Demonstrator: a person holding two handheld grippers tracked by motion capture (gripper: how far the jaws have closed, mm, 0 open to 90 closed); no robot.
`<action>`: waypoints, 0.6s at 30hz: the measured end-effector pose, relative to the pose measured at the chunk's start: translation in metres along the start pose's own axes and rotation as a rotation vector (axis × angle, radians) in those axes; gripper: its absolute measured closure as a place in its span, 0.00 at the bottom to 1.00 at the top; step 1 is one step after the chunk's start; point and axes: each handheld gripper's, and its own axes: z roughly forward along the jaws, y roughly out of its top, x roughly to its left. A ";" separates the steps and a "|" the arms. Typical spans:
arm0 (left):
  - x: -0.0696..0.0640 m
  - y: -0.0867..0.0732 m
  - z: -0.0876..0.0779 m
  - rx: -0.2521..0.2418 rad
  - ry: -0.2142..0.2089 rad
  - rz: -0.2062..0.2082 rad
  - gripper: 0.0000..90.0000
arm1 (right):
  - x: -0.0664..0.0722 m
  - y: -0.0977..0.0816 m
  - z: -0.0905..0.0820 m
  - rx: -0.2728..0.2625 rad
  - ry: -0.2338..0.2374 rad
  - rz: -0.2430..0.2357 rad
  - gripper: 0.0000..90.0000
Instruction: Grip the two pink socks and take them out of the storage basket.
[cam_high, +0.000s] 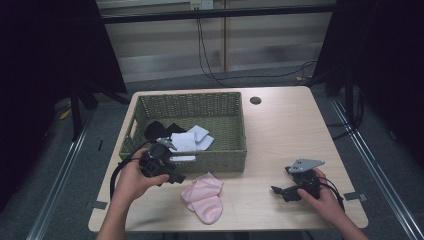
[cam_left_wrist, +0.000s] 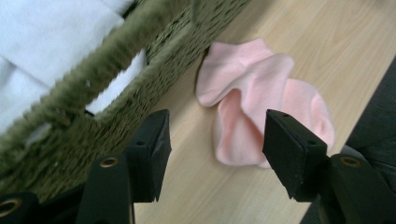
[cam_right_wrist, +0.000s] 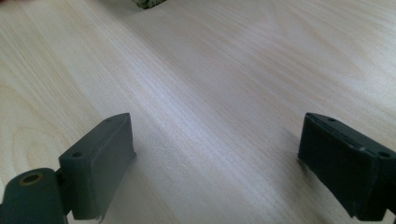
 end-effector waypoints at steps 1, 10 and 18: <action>0.001 -0.003 0.002 0.003 0.001 0.004 0.45 | 0.000 0.000 0.000 0.000 0.000 -0.001 0.11; 0.010 -0.024 0.016 -0.030 0.002 -0.006 0.42 | 0.000 0.000 0.000 0.000 0.000 0.000 0.11; 0.022 -0.043 0.029 -0.067 0.041 -0.026 0.37 | 0.000 0.000 0.000 0.000 0.000 0.000 0.11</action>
